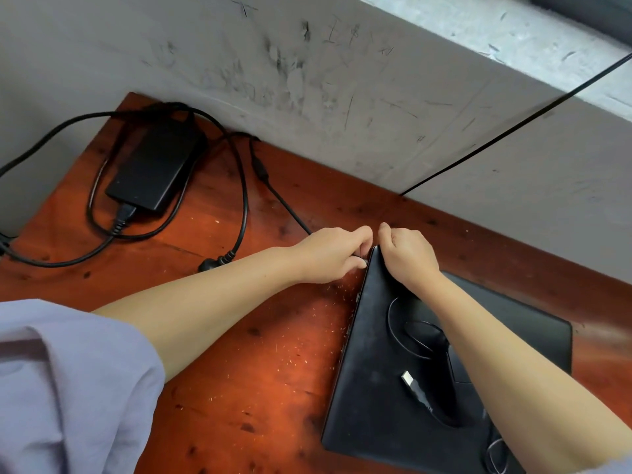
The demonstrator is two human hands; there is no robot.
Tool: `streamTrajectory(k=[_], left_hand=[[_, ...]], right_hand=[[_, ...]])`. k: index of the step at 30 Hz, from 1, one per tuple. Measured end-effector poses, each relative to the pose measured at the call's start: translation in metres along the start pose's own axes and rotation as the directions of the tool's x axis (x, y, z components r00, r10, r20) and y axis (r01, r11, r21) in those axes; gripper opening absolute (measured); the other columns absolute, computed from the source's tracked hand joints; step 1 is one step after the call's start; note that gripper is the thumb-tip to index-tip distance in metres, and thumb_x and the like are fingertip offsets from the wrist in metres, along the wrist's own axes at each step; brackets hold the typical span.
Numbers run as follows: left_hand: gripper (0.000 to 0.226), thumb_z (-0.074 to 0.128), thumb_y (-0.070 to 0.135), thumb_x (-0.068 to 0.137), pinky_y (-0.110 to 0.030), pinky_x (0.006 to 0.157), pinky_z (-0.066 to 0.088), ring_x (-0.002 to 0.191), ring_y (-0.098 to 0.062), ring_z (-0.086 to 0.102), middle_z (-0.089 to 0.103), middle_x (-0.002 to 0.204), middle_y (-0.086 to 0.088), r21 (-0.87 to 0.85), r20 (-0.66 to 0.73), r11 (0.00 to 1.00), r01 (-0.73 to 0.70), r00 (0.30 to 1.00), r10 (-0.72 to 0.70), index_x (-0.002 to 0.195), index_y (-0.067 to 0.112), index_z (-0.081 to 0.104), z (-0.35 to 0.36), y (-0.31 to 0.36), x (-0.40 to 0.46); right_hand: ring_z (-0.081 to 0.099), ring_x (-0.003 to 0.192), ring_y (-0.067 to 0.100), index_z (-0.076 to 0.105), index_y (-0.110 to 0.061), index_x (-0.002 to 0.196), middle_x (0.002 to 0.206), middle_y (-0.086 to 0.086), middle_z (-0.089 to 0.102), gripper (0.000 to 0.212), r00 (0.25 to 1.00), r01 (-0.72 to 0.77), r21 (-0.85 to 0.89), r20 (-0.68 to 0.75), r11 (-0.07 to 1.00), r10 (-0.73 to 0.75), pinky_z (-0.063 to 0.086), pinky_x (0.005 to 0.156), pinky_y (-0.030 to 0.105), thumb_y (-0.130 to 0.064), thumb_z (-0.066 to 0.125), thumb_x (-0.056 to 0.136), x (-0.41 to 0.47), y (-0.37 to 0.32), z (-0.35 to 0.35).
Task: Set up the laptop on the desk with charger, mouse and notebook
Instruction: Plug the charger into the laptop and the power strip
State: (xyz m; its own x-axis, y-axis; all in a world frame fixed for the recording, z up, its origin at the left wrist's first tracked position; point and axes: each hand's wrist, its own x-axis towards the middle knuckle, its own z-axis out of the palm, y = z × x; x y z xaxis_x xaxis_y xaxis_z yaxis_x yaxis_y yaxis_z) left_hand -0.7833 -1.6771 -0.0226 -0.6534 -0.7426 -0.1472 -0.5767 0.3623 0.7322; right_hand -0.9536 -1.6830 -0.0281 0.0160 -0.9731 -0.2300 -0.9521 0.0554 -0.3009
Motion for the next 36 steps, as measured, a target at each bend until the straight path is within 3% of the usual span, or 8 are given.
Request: streamTrajectory(k=[3,6,10,15,19,27,30,36], left_hand=[[0.014,0.054,0.019,0.091,-0.031,0.060,0.032,0.052,-0.006,0.042,0.047,0.057,0.011,0.002,0.037,1.000,0.028,0.999,-0.028,0.089,0.017,0.040,0.000,0.000,0.004],[0.017,0.053,0.018,0.091,-0.030,0.060,0.032,0.052,-0.008,0.043,0.050,0.058,0.009,-0.002,0.091,0.997,0.073,0.993,-0.072,0.085,0.019,0.038,0.000,-0.001,0.005],[0.015,0.053,0.018,0.091,-0.034,0.068,0.044,0.067,-0.020,0.055,0.070,0.081,-0.003,-0.025,0.156,0.993,0.118,0.981,-0.113,0.085,0.019,0.039,0.004,-0.009,0.000],[0.016,0.051,0.022,0.093,-0.045,0.081,0.048,0.093,-0.036,0.059,0.064,0.105,-0.015,0.117,0.083,0.973,0.199,0.974,-0.209,0.105,0.011,0.048,0.023,-0.015,-0.002],[0.020,0.050,0.020,0.094,-0.044,0.078,0.046,0.098,-0.038,0.057,0.061,0.108,-0.017,0.226,-0.023,0.956,0.190,0.982,-0.189,0.107,0.006,0.054,0.033,-0.014,-0.001],[0.019,0.047,0.015,0.093,-0.039,0.085,0.040,0.106,-0.030,0.046,0.055,0.112,-0.015,0.288,-0.219,0.937,0.197,0.966,-0.135,0.103,0.003,0.059,0.049,-0.011,-0.010],[0.024,0.050,0.021,0.093,-0.039,0.081,0.042,0.106,-0.029,0.047,0.051,0.114,-0.012,0.332,-0.222,0.921,0.205,0.966,-0.135,0.107,0.005,0.062,0.046,-0.011,-0.012],[0.027,0.049,0.024,0.092,-0.038,0.085,0.041,0.107,-0.027,0.048,0.053,0.113,-0.009,0.327,-0.279,0.933,0.150,0.959,-0.057,0.114,0.011,0.058,0.039,-0.007,-0.068]], right_hand=[[0.055,0.076,0.033,0.039,-0.017,0.049,0.072,0.014,0.060,0.054,1.000,0.004,0.010,-0.008,1.000,-0.004,0.031,0.063,0.032,-0.032,0.025,0.098,0.001,-0.001,0.001],[0.050,0.069,0.029,0.037,-0.019,0.046,0.063,0.006,0.053,0.055,1.000,0.007,0.011,0.011,1.000,-0.007,0.032,0.063,0.033,-0.033,0.025,0.098,0.001,-0.003,0.007],[0.048,0.065,0.029,0.041,-0.018,0.048,0.057,0.002,0.049,0.055,0.998,0.013,-0.024,0.057,1.000,-0.012,0.032,0.061,0.033,-0.035,0.023,0.097,-0.001,-0.006,0.020],[0.046,0.063,0.026,0.054,-0.007,0.060,0.061,0.007,0.056,0.056,0.998,-0.001,-0.034,0.063,0.999,0.003,0.033,0.056,0.032,-0.035,0.025,0.099,0.002,-0.004,0.033],[0.044,0.060,0.025,0.033,-0.016,0.047,0.051,-0.002,0.042,0.052,0.998,0.053,0.023,0.017,0.998,-0.053,0.022,0.049,0.032,-0.030,0.037,0.097,0.001,0.002,0.028],[0.052,0.075,0.030,0.048,-0.009,0.063,0.069,0.009,0.049,0.034,0.988,0.147,0.028,0.034,0.989,-0.148,0.035,0.062,0.035,-0.021,0.048,0.094,-0.013,0.007,0.021],[0.057,0.089,0.031,0.069,-0.006,0.088,0.090,0.013,0.062,0.025,0.991,0.108,0.029,0.074,0.994,-0.110,0.045,0.074,0.036,-0.020,0.049,0.094,-0.020,0.008,0.015],[0.055,0.104,0.023,0.067,-0.013,0.110,0.110,0.006,0.062,0.027,0.994,0.107,0.069,-0.004,0.992,-0.107,0.043,0.084,0.029,-0.014,0.046,0.093,-0.042,-0.023,0.007]])
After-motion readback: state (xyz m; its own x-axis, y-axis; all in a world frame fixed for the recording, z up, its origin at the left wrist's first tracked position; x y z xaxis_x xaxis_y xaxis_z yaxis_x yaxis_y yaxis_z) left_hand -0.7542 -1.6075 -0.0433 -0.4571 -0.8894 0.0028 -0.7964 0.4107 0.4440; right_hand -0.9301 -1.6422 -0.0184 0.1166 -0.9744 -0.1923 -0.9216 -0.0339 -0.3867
